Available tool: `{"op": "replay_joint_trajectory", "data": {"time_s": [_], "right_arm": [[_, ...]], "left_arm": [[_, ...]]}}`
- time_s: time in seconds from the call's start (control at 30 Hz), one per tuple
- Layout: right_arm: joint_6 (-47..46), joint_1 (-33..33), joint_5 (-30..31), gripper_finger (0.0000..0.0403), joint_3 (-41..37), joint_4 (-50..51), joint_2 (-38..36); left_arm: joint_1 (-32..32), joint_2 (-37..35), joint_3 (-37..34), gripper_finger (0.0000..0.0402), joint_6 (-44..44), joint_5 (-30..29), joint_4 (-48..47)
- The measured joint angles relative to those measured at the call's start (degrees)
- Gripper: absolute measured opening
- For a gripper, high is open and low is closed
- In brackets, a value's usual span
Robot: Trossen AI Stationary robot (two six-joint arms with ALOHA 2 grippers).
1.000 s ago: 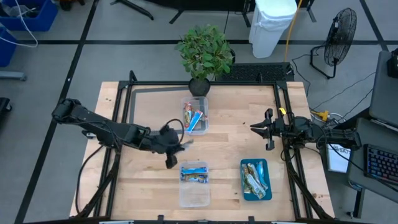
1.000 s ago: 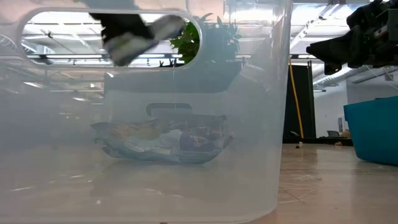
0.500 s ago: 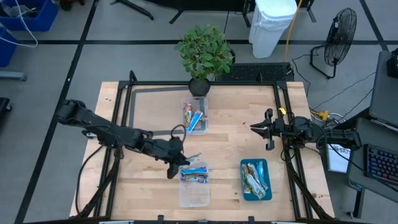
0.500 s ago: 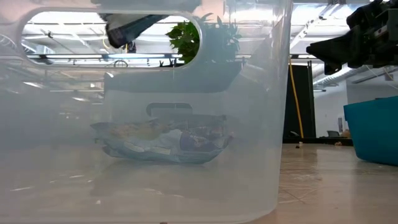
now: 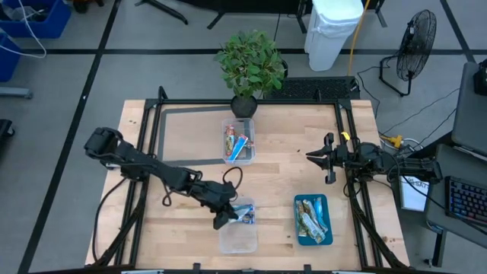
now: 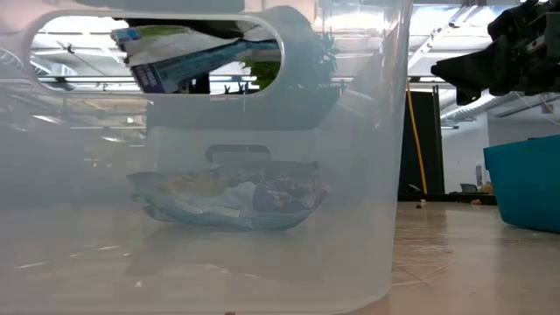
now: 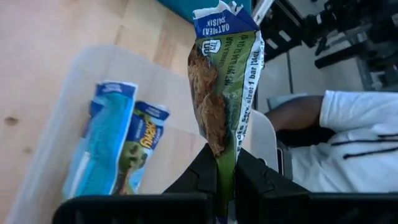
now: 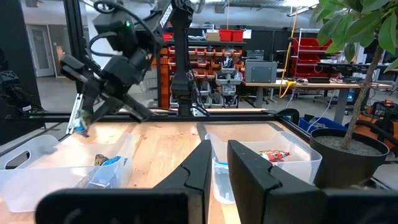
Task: Pick and place Granola Bars by type
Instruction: Put the blue granola bar into the bottom transparent bin
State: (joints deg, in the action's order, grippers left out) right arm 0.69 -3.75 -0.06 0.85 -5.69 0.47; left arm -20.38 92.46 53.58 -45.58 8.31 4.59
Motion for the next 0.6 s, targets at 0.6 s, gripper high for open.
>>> {"op": "replay_joint_trajectory", "data": {"time_s": [0.6], "right_arm": [[0.0, 0.0, 0.0, 0.0045, 0.0, 0.0, 0.0]], "left_arm": [[0.7, 5.9, 0.0, 0.0037, -2.4, 6.7, -0.1]]}}
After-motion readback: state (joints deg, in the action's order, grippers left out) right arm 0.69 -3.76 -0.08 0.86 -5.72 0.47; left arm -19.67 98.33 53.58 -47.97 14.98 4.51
